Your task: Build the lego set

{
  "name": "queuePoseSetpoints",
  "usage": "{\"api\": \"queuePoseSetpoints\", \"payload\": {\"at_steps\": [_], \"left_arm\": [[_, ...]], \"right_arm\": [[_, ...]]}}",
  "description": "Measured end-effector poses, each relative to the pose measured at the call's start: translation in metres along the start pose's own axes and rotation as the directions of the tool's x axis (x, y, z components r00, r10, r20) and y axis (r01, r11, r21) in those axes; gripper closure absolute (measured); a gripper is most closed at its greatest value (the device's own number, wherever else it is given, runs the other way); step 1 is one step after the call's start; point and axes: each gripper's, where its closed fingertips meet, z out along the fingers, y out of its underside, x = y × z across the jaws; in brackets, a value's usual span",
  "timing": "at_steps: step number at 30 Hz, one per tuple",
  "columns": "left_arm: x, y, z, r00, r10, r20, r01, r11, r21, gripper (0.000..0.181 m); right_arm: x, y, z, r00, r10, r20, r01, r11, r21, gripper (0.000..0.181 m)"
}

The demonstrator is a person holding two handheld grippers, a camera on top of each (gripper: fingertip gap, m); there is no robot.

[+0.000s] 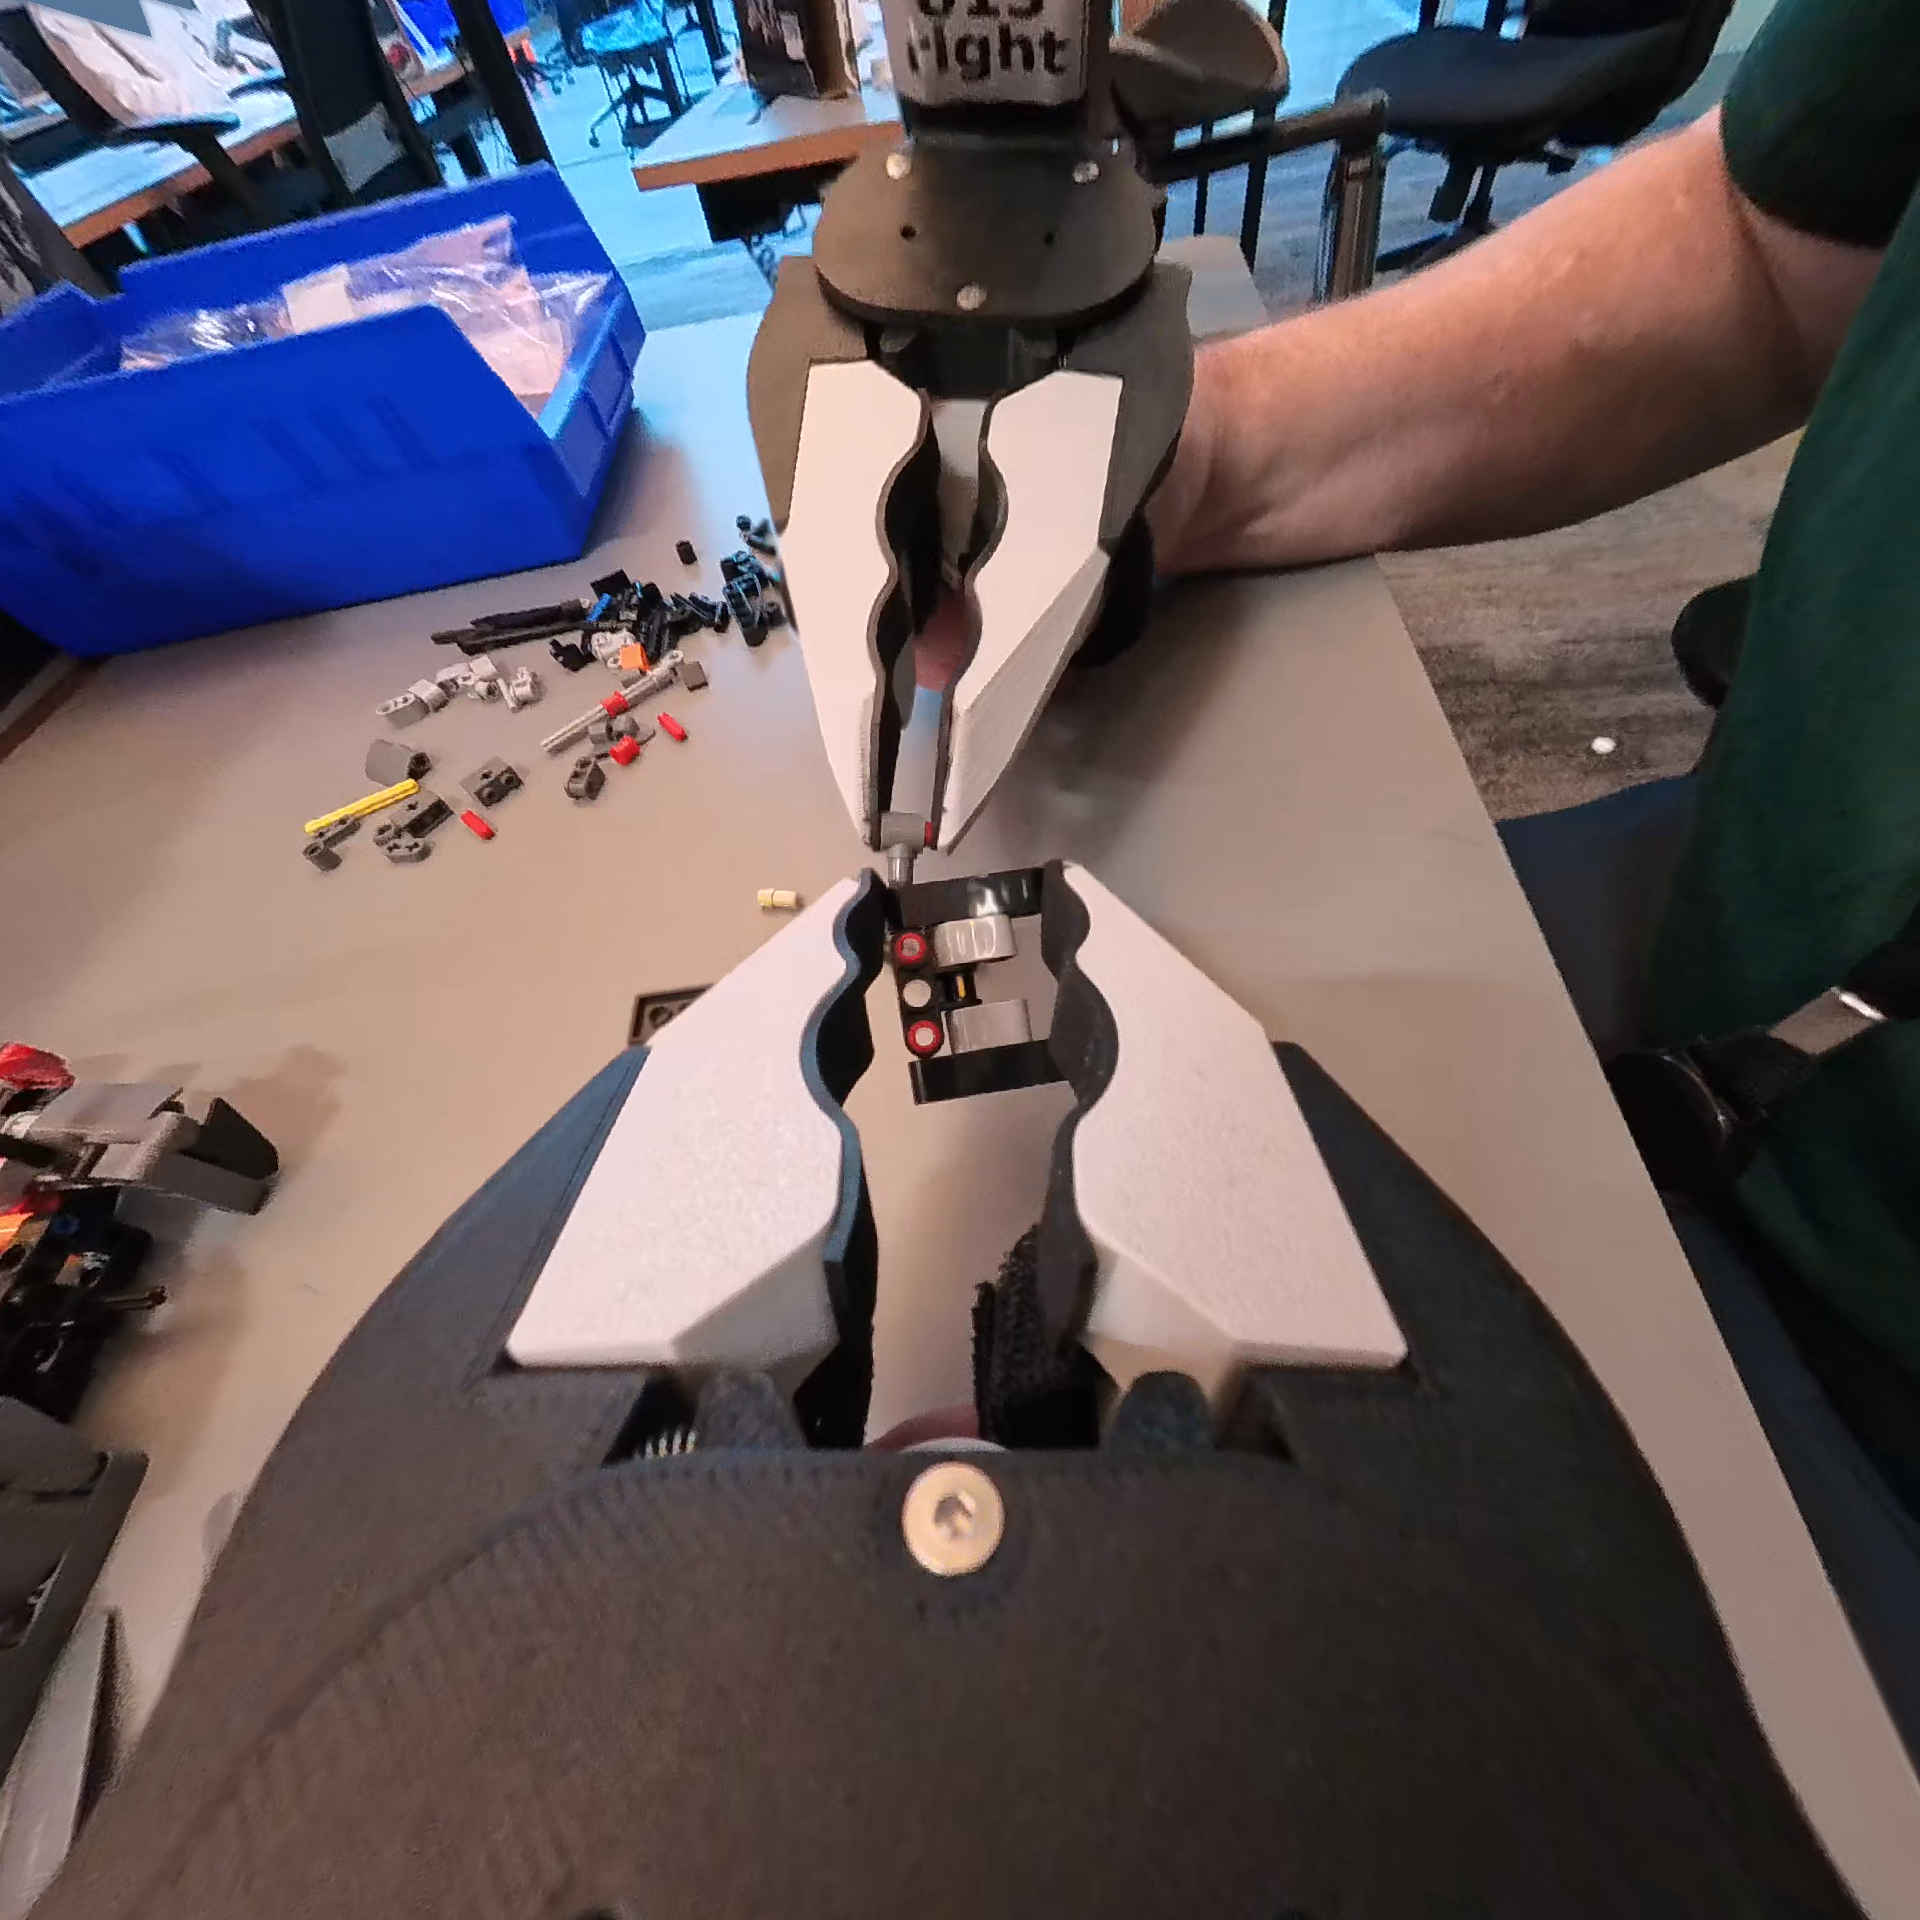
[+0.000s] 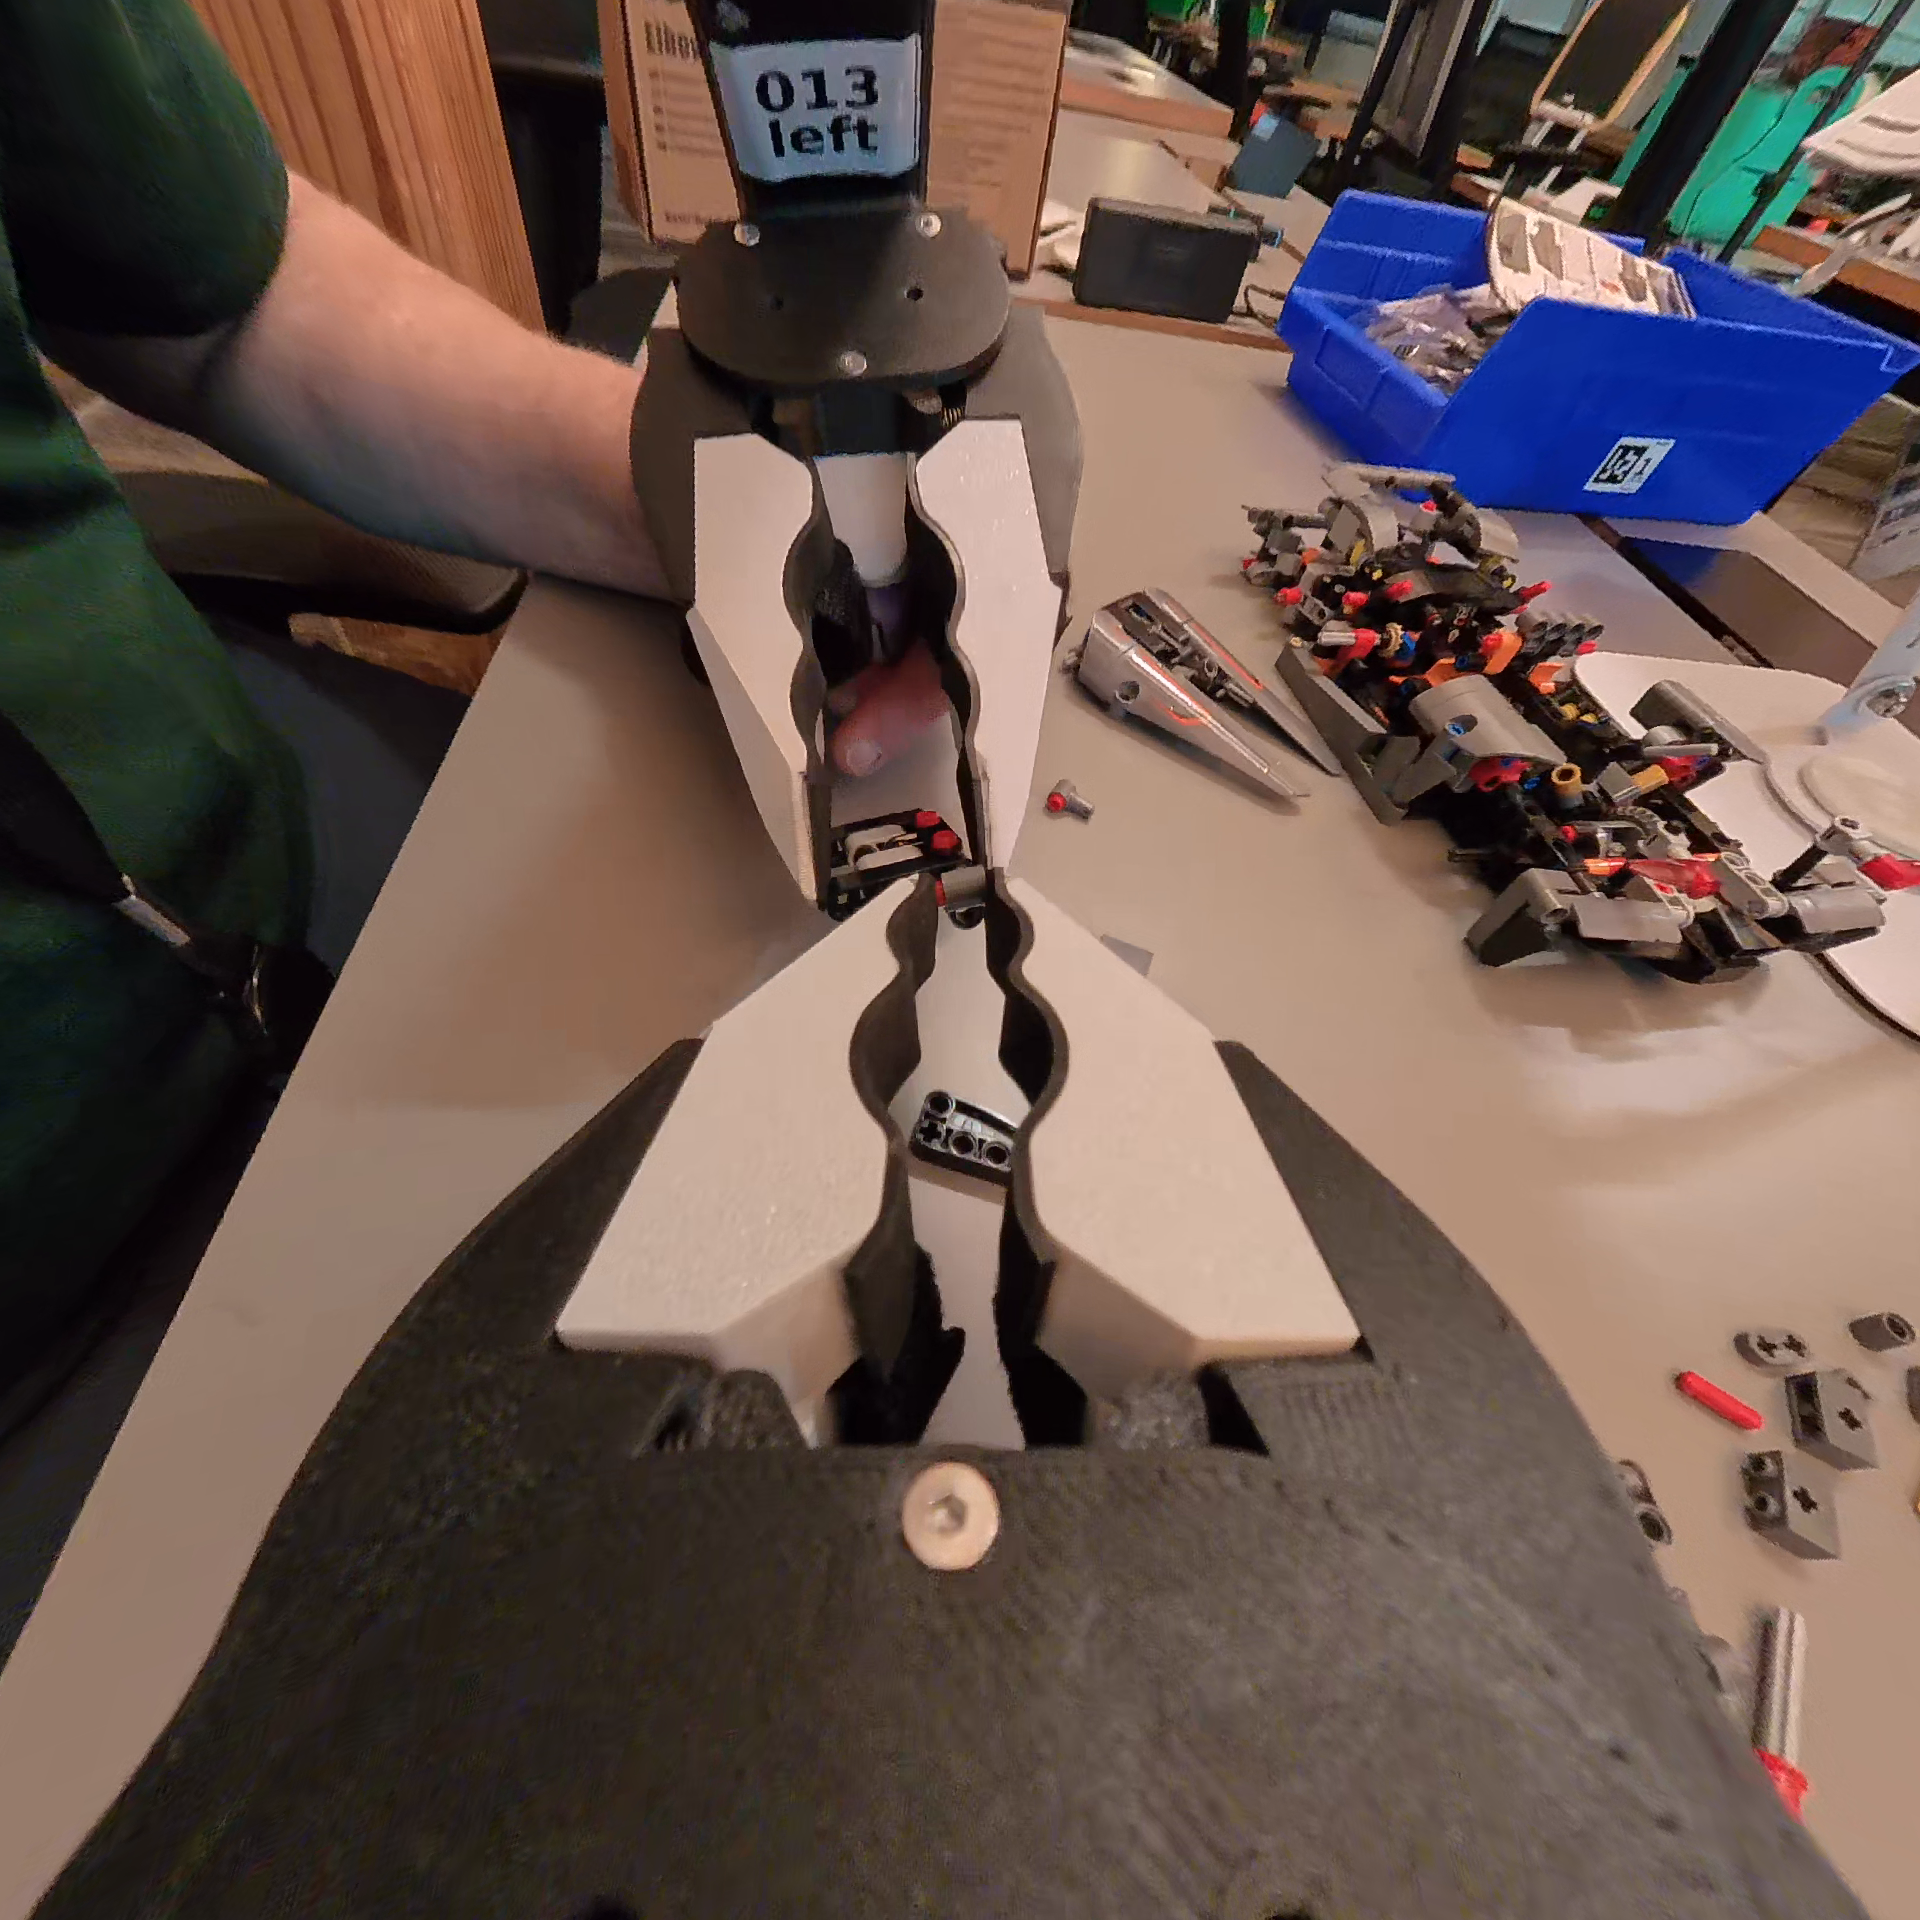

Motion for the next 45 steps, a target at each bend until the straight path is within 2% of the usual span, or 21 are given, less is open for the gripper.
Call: {"api": "queuePoseSetpoints", "payload": {"at_steps": [8,13,22,30,36,38,41,43,45], "left_arm": [[-0.002,-0.013,-0.005,1.0,-0.023,-0.004,0.023,0.997,0.076,0.153],[-0.003,-0.005,-0.003,0.998,-0.052,-0.025,0.053,0.998,0.043,0.152],[-0.001,0.014,0.006,1.0,-0.022,-0.019,0.02,0.996,-0.089,0.152],[0.002,0.032,0.009,0.999,-0.021,-0.034,0.014,0.98,-0.2,0.152],[-0.002,0.039,0.006,0.999,0.029,0.016,-0.024,0.963,-0.269,0.149],[-0.002,0.036,0.003,0.999,0.027,0.027,-0.019,0.963,-0.268,0.144],[-0.005,0.023,0.001,0.998,0.024,0.061,-0.008,0.971,-0.24,0.148],[-0.006,0.007,0.001,0.997,-0.03,0.074,0.042,0.985,-0.168,0.153],[-0.004,-0.01,0.002,0.99,-0.139,0.03,0.141,0.987,-0.079,0.157]], "right_arm": [[0.002,-0.012,-0.004,0.995,0.088,0.05,-0.092,0.991,0.093,0.174],[0.003,-0.005,-0.002,0.995,0.087,0.043,-0.089,0.995,0.047,0.174],[0.003,0.011,0.0,0.997,0.077,0.033,-0.075,0.996,-0.055,0.174],[0.005,0.008,-0.006,0.993,0.11,0.048,-0.109,0.994,-0.024,0.174],[0.006,0.008,-0.01,0.991,0.122,0.051,-0.122,0.992,-0.017,0.174],[0.006,0.008,-0.011,0.992,0.12,0.048,-0.119,0.993,-0.018,0.174],[0.004,0.001,-0.012,0.995,0.094,0.039,-0.095,0.995,0.01,0.174],[0.003,-0.007,-0.014,0.997,0.074,0.038,-0.075,0.996,0.051,0.174],[0.001,-0.016,-0.018,0.999,0.029,0.025,-0.031,0.995,0.093,0.174]]}}
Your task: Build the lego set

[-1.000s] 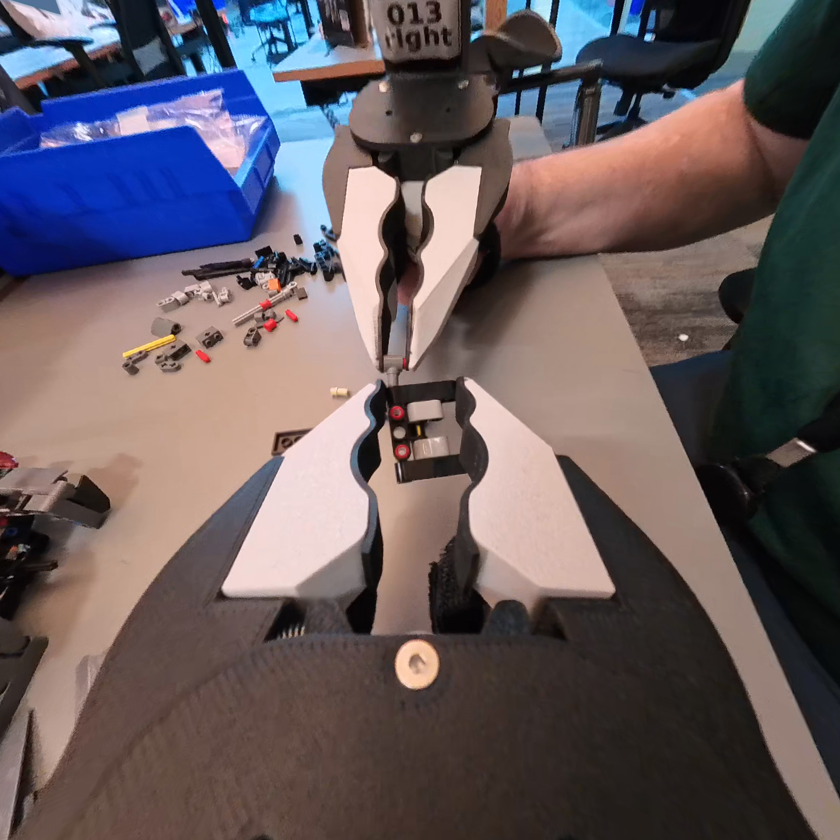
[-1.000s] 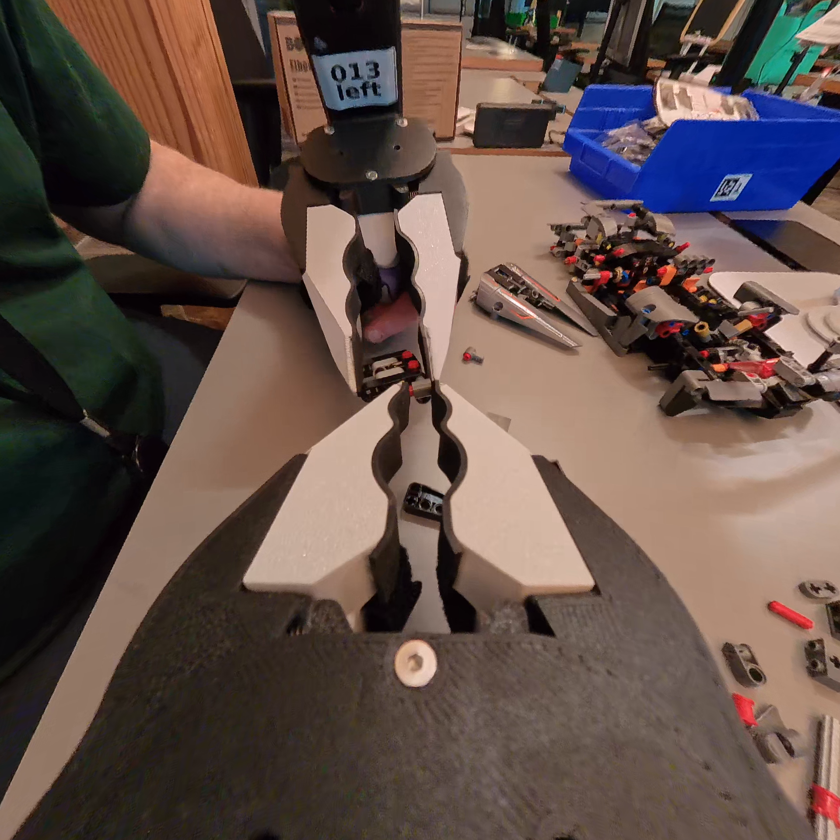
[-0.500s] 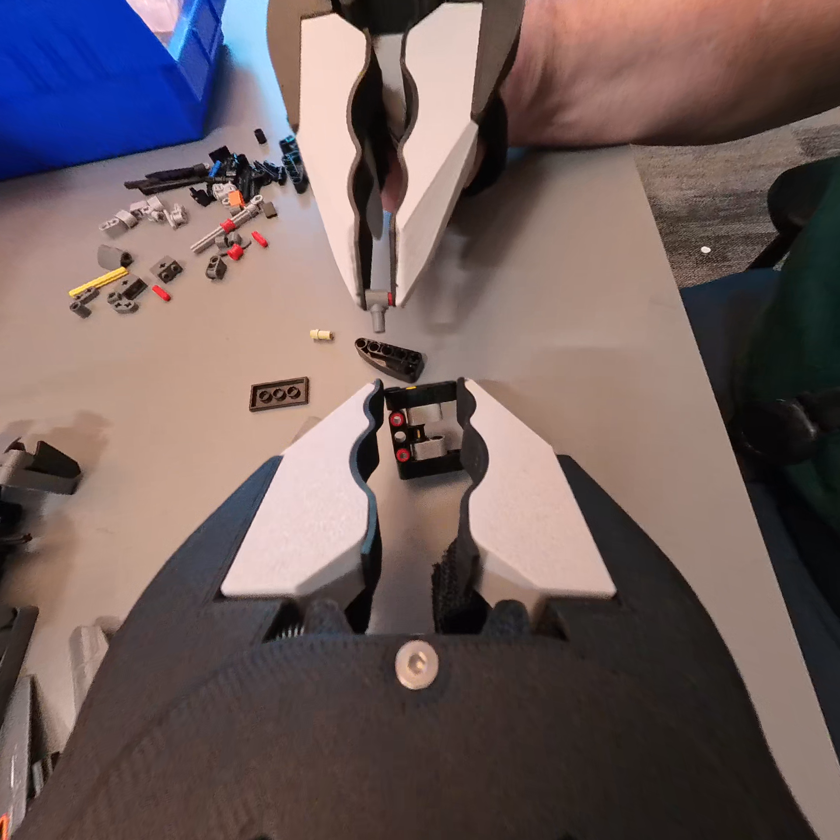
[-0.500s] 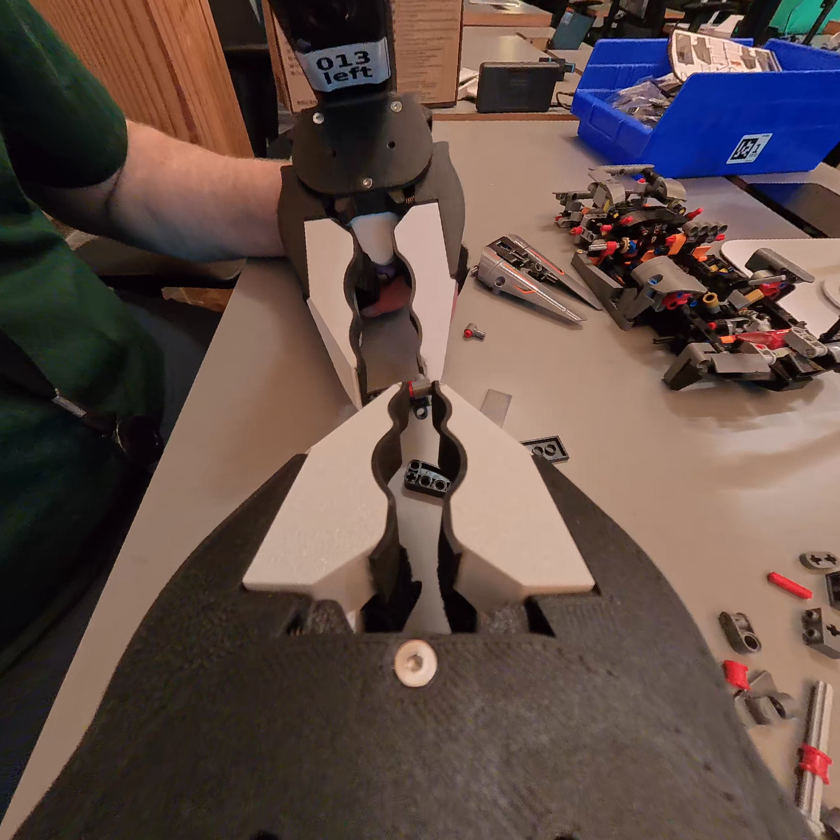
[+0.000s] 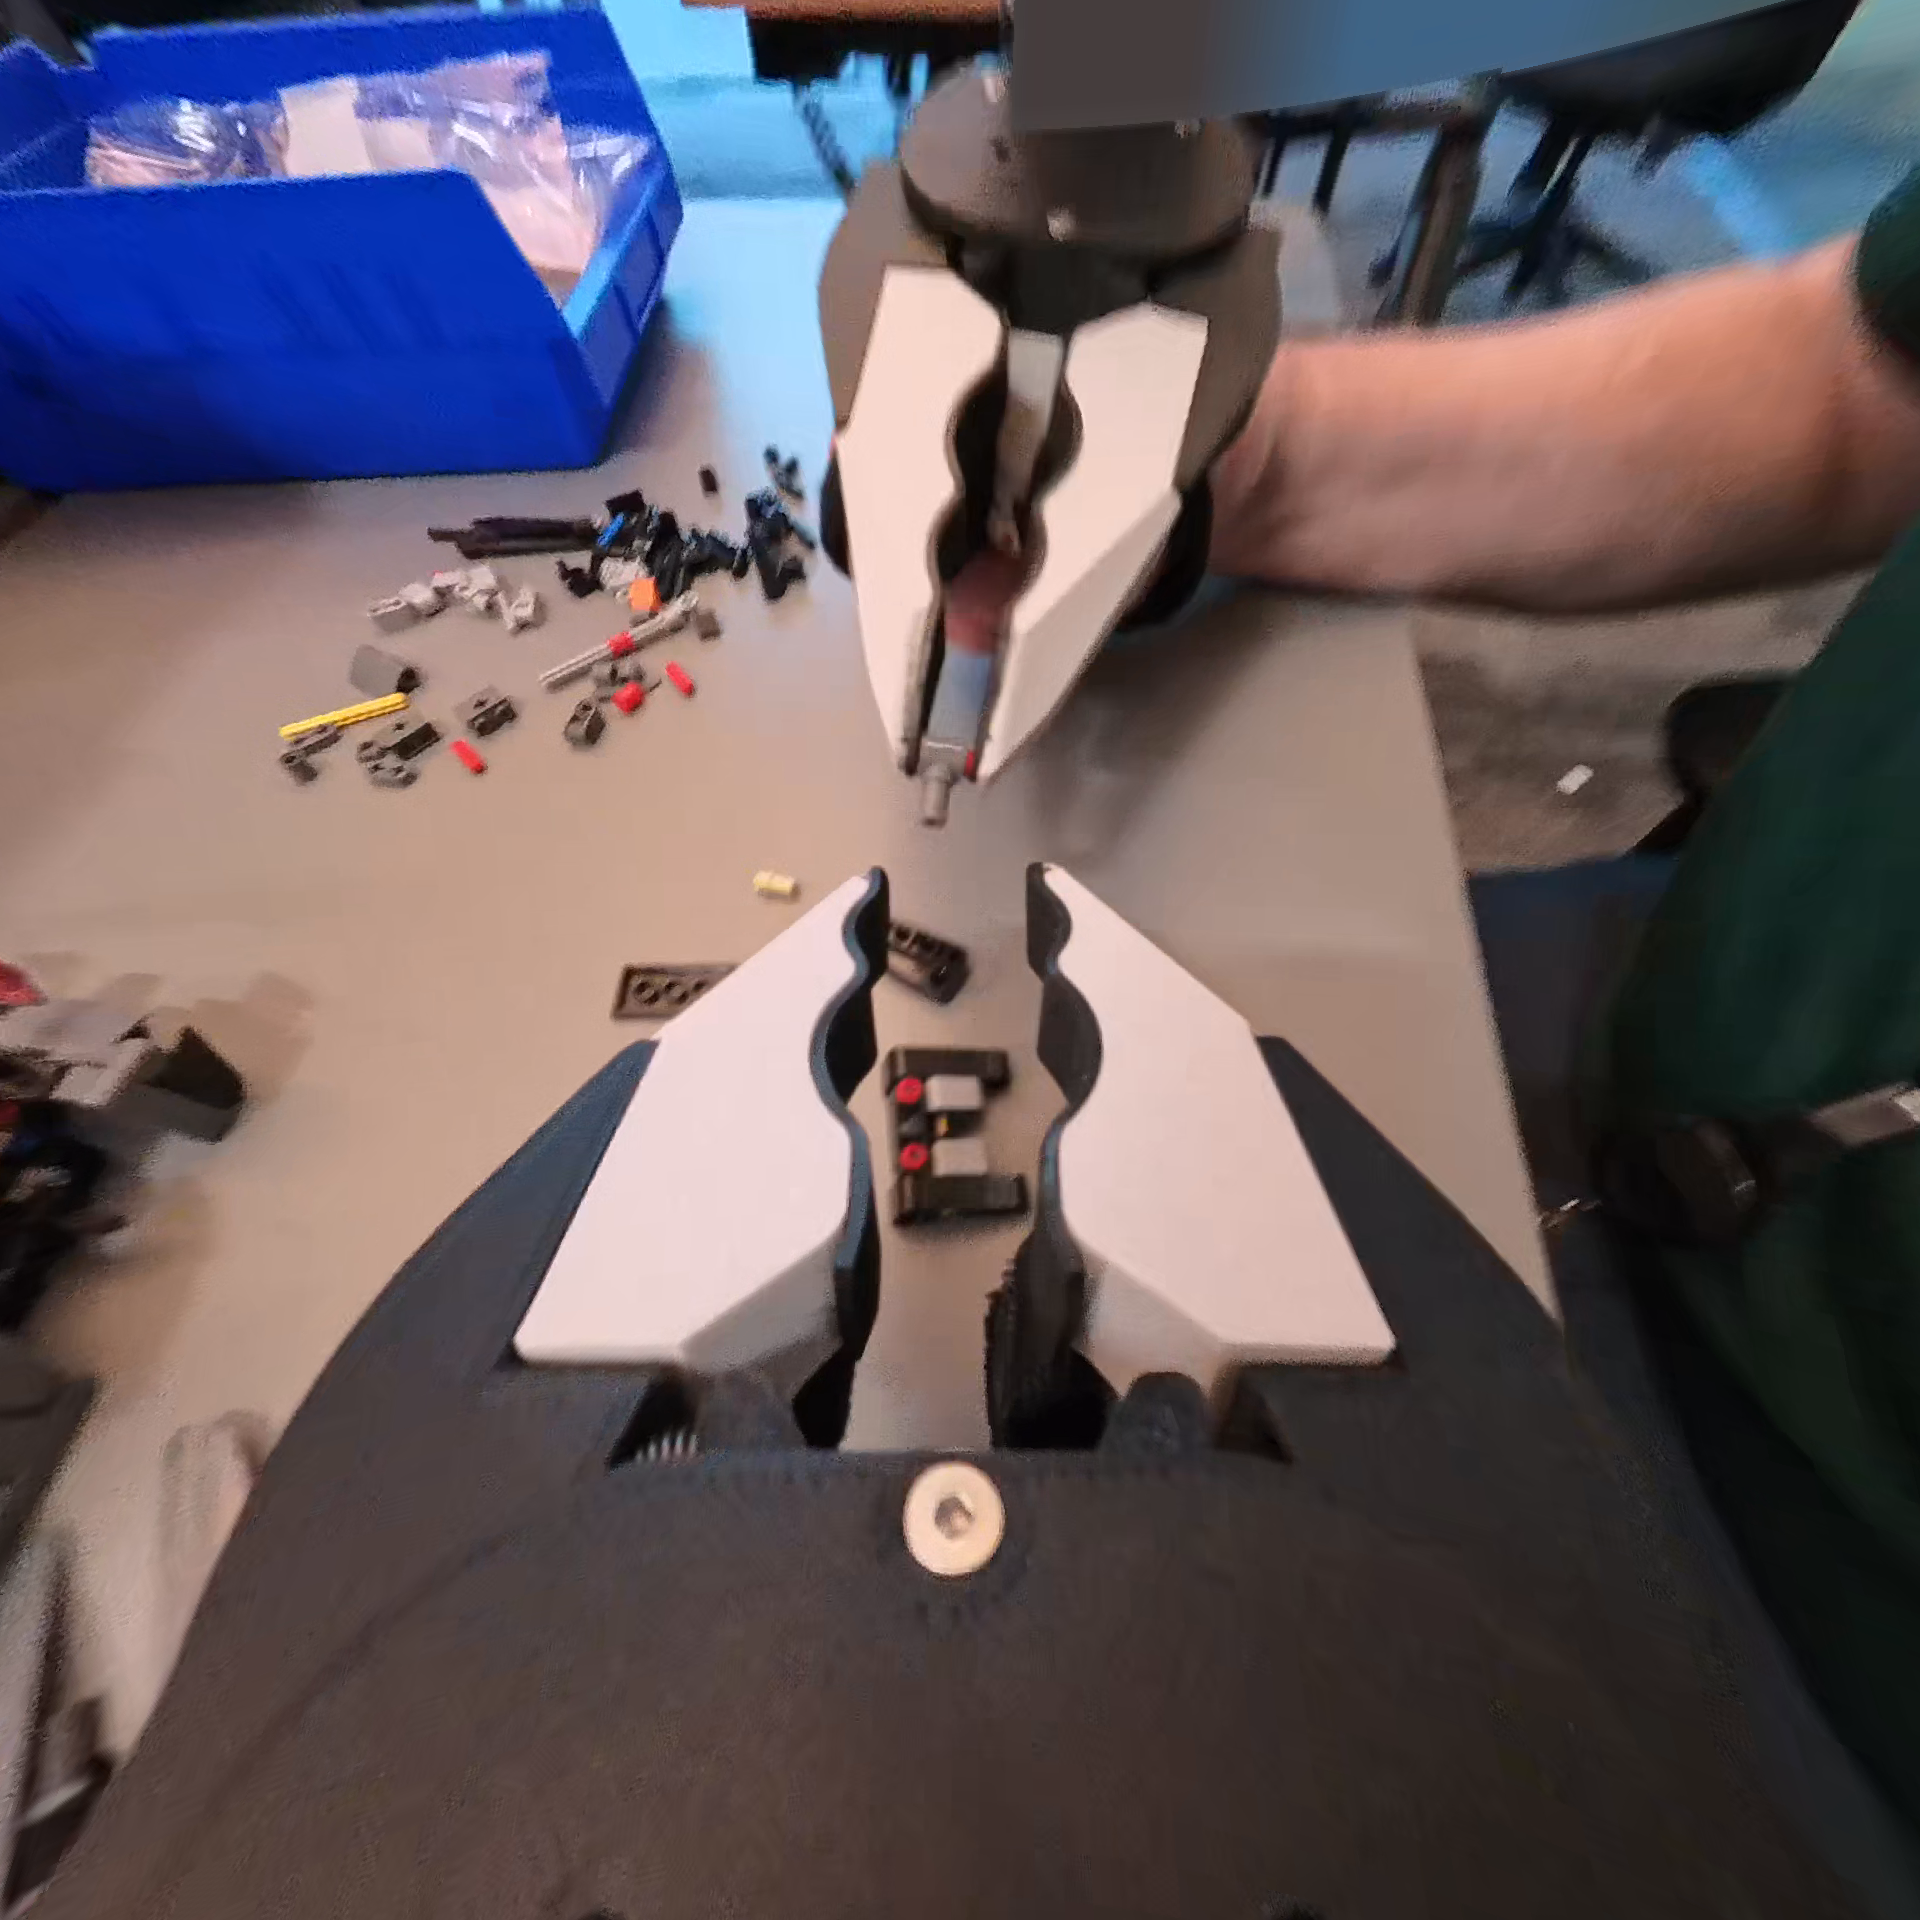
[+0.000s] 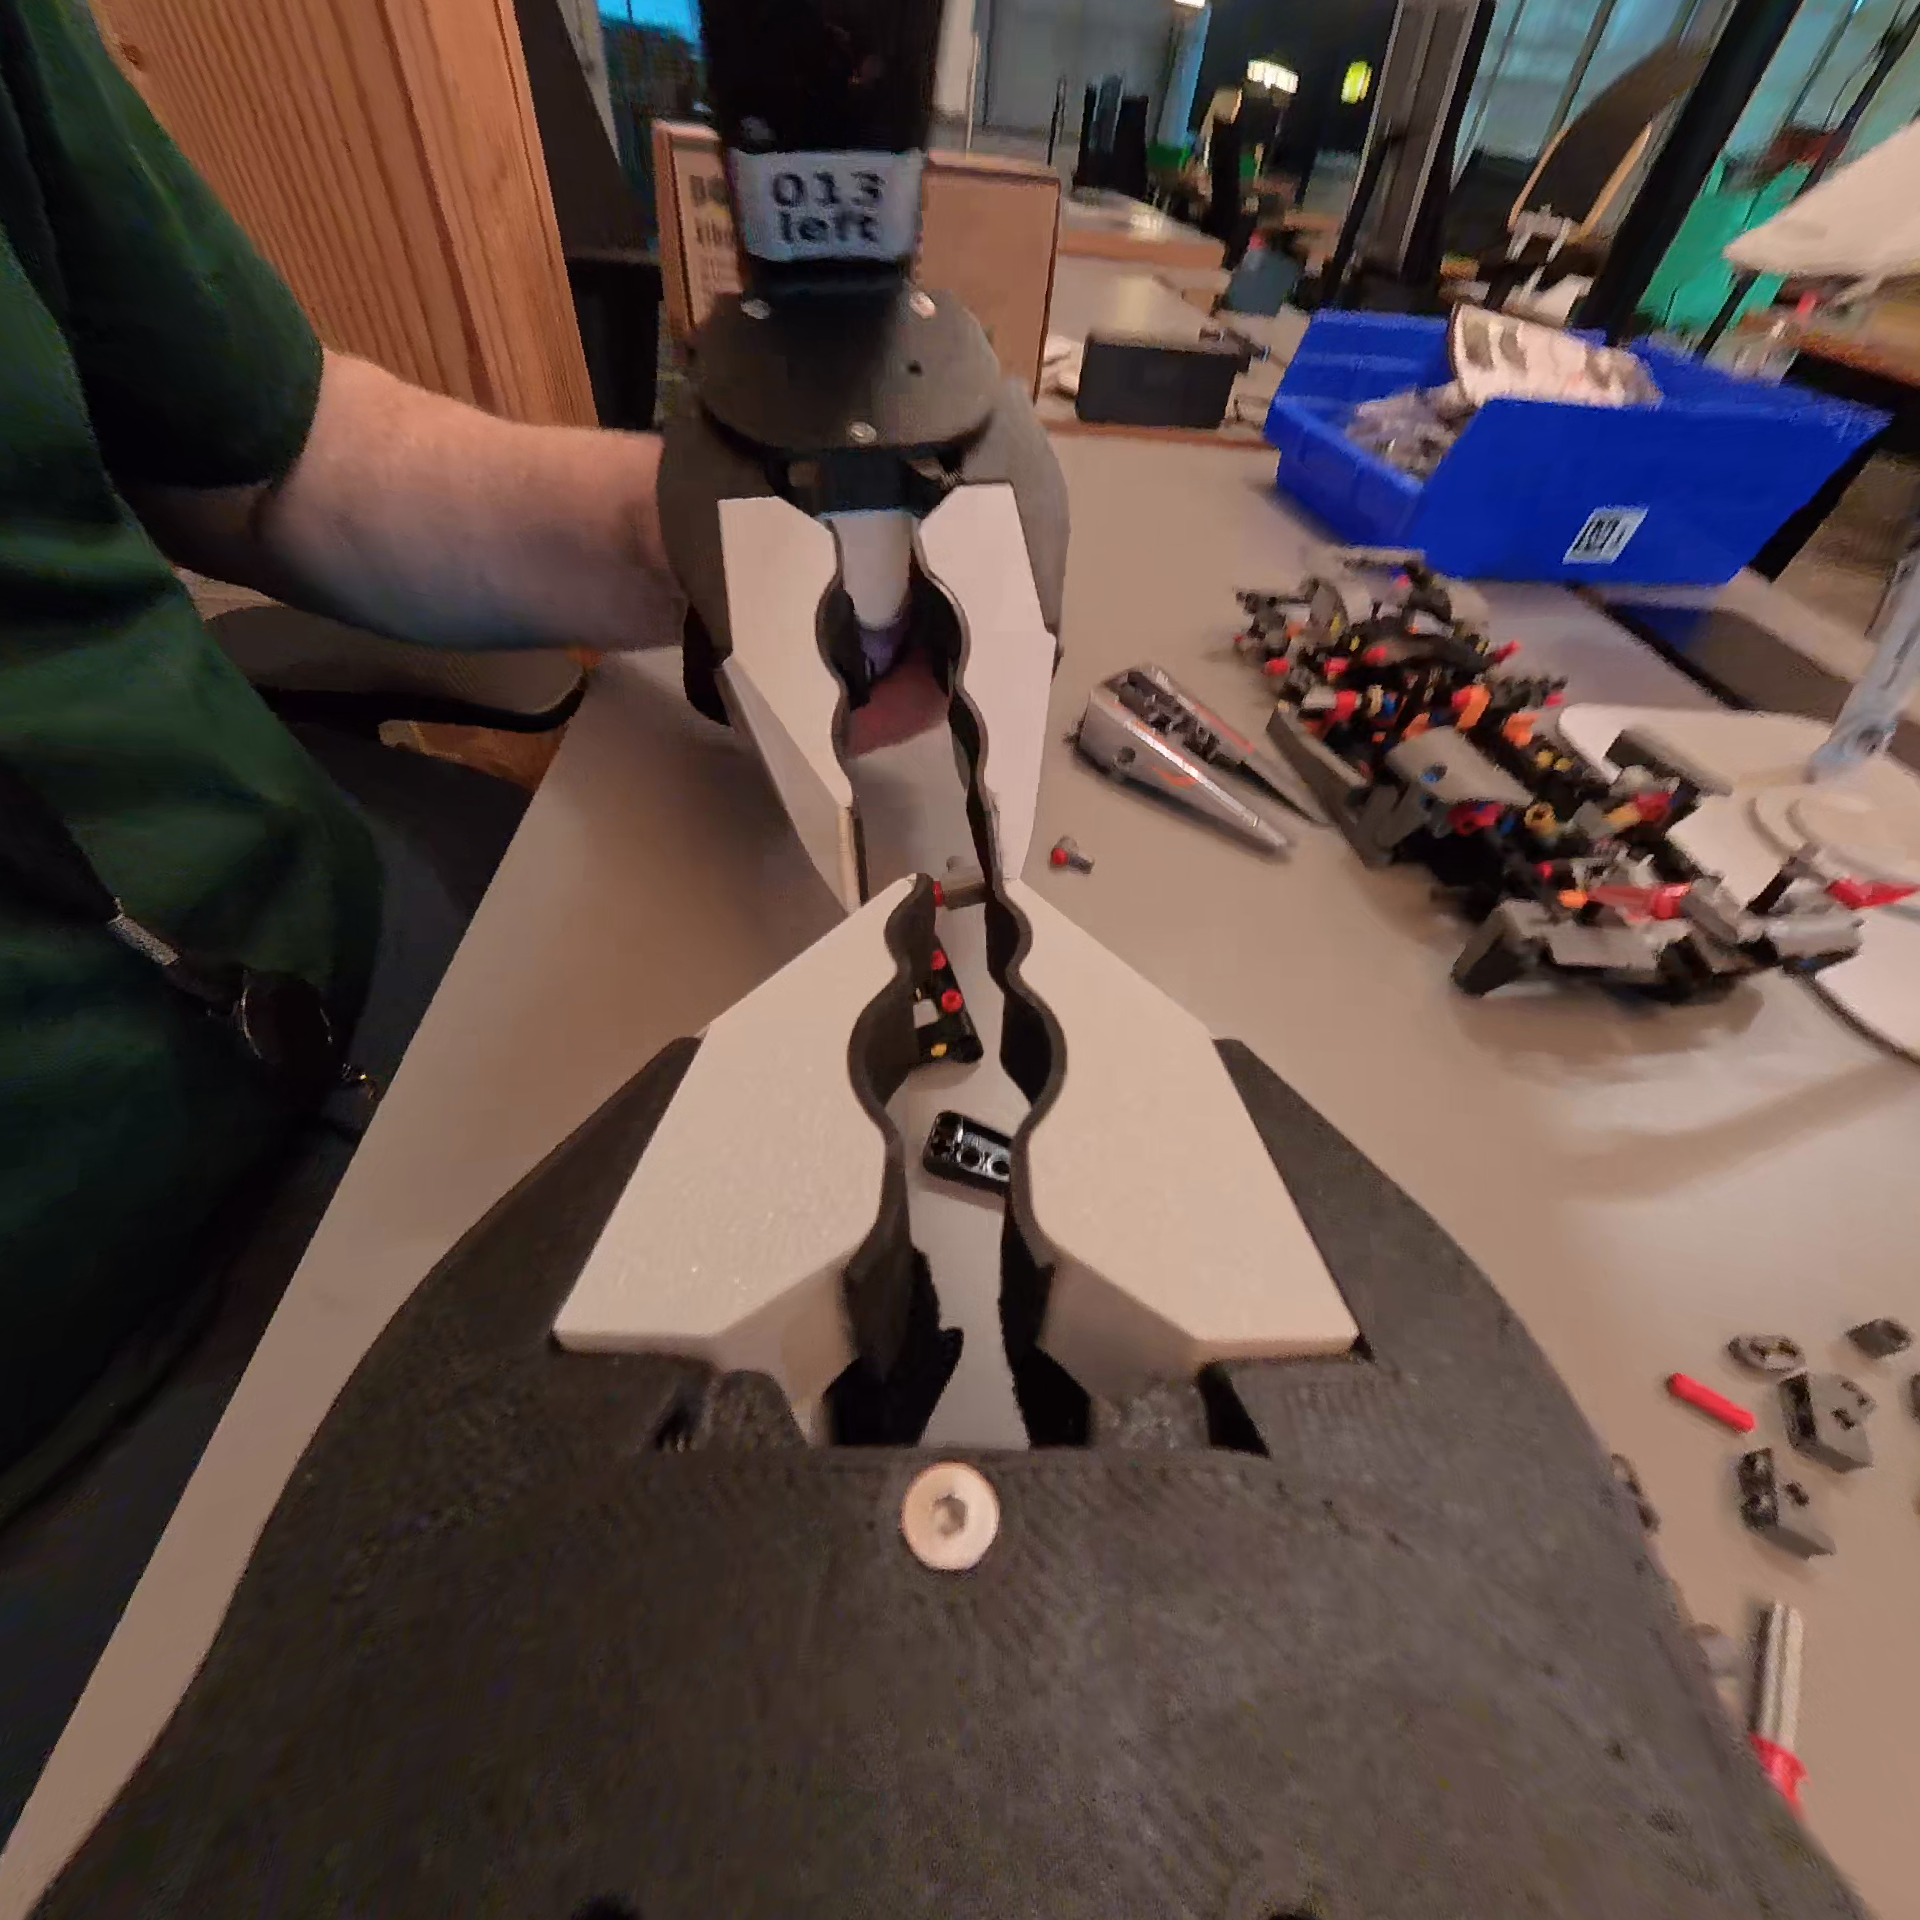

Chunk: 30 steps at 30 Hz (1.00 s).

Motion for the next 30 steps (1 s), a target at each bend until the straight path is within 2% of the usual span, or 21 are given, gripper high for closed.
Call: {"api": "queuePoseSetpoints", "payload": {"at_steps": [5,8,12,14,17,24,27,30], "left_arm": [[0.005,-0.03,-0.011,0.948,-0.239,-0.208,0.277,0.944,0.178,0.168],[0.006,-0.032,-0.009,0.913,-0.309,-0.264,0.361,0.916,0.176,0.17],[0.007,-0.031,-0.005,0.894,-0.345,-0.286,0.399,0.903,0.159,0.168],[0.008,-0.035,-0.007,0.886,-0.339,-0.316,0.407,0.896,0.177,0.179],[0.011,-0.037,-0.008,0.875,-0.341,-0.345,0.42,0.887,0.191,0.18],[0.007,-0.046,-0.012,0.802,-0.408,-0.435,0.533,0.819,0.215,0.169],[0.01,-0.041,-0.008,0.82,-0.392,-0.416,0.505,0.839,0.205,0.178],[0.01,-0.043,-0.008,0.824,-0.382,-0.418,0.5,0.838,0.22,0.179]], "right_arm": [[-0.004,-0.01,-0.004,0.996,-0.09,-0.024,0.09,0.995,0.035,0.174],[-0.007,-0.015,-0.005,0.991,-0.132,-0.032,0.133,0.99,0.049,0.174],[-0.008,-0.018,-0.007,0.988,-0.15,-0.045,0.153,0.986,0.06,0.174],[-0.007,-0.021,-0.009,0.988,-0.147,-0.048,0.15,0.986,0.076,0.174],[-0.008,-0.023,-0.011,0.987,-0.153,-0.046,0.156,0.984,0.087,0.174],[-0.009,-0.021,-0.009,0.984,-0.173,-0.048,0.176,0.982,0.067,0.173],[-0.009,-0.023,-0.011,0.984,-0.172,-0.052,0.176,0.982,0.075,0.174],[-0.009,-0.024,-0.011,0.984,-0.174,-0.051,0.177,0.981,0.08,0.173]]}}
